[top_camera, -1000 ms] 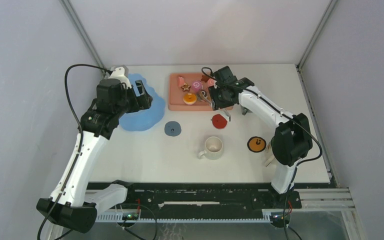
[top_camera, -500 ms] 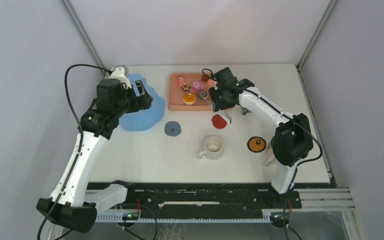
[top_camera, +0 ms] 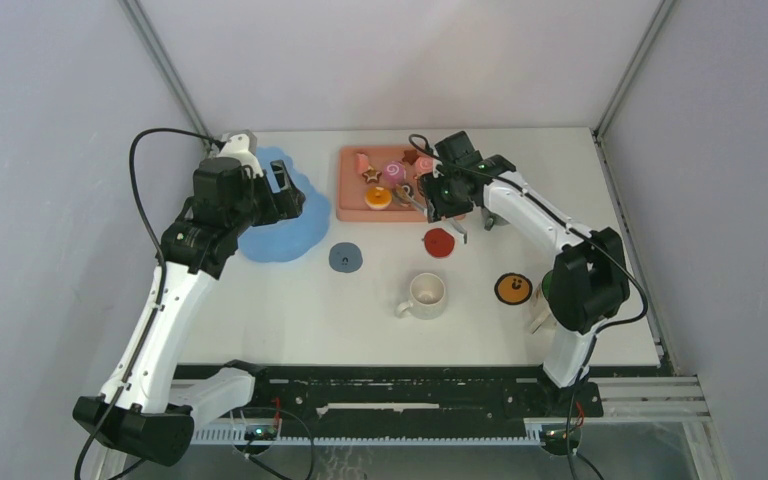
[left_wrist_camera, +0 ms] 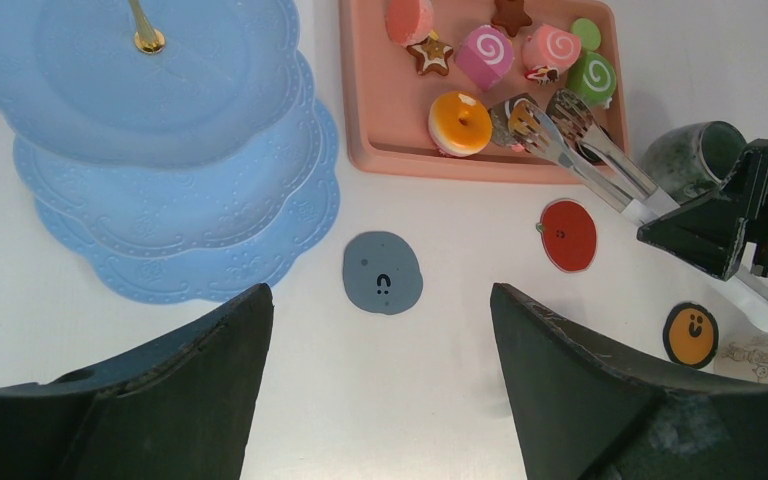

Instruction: Serve the afternoon tea

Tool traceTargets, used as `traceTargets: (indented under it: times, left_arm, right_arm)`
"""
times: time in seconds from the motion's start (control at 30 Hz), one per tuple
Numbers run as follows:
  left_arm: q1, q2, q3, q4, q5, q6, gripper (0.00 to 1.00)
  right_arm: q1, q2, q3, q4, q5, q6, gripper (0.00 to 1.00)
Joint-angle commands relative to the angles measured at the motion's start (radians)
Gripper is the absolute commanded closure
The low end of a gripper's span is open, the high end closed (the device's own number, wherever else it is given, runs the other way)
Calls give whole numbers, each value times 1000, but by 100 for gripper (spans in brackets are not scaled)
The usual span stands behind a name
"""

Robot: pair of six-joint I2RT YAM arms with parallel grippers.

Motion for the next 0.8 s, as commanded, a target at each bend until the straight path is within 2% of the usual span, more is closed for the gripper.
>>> traceTargets:
  times: [0.0, 0.77]
  left_arm:
    - [6, 4, 15, 30, 15, -5, 16]
    - [5, 4, 16, 33, 23, -6, 15]
  right_arm:
    - [-3, -72, 4, 16, -26, -21, 46]
    - [-10, -120, -21, 78, -19, 4, 45]
